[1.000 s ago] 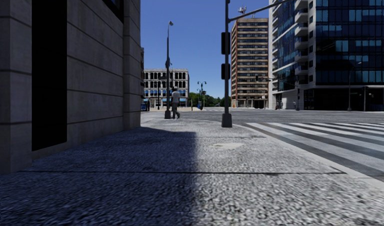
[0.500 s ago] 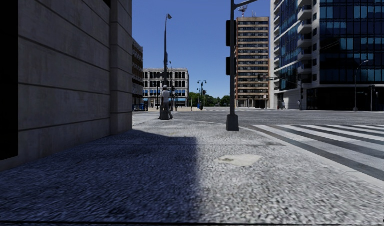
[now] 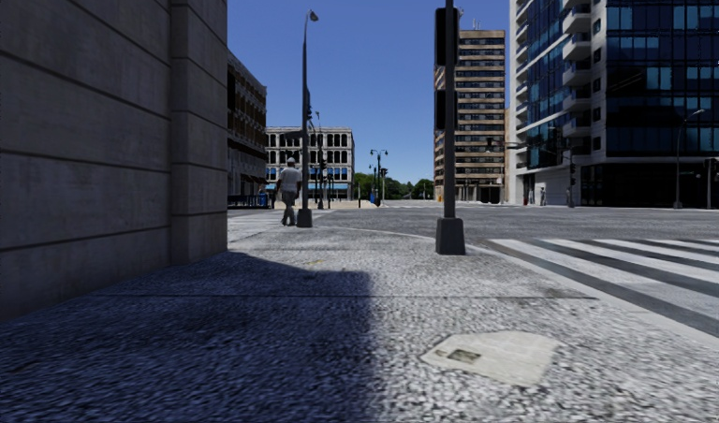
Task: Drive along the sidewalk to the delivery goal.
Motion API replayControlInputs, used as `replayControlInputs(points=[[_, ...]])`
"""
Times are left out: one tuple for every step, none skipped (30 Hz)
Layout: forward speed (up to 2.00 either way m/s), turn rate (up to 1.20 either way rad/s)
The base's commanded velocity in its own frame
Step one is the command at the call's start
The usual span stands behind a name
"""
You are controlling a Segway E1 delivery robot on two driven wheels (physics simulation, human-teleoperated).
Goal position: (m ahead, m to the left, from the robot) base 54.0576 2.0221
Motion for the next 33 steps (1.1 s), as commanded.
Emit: replayControlInputs(points=[[2.0, 0.0], [2.0, 0.0], [2.0, 0.0], [2.0, 0.0], [2.0, 0.0], [2.0, 0.0], [2.0, 0.0], [2.0, 0.0], [2.0, 0.0], [2.0, 0.0], [2.0, 0.0], [2.0, 0.0], [2.0, 0.0], [2.0, 0.0], [2.0, 0.0], [2.0, 0.0], [2.0, 0.0], [2.0, 0.0], [2.0, 0.0], [2.0, 0.0], [2.0, 0.0], [2.0, 0.03], [2.0, 0.07], [2.0, 0.07], [2.0, 0.09], [2.0, 0.09], [2.0, 0.1], [2.0, 0.14], [2.0, 0.18], [2.0, 0.18], [2.0, 0.2], [2.0, 0.22], [2.0, 0.25]])
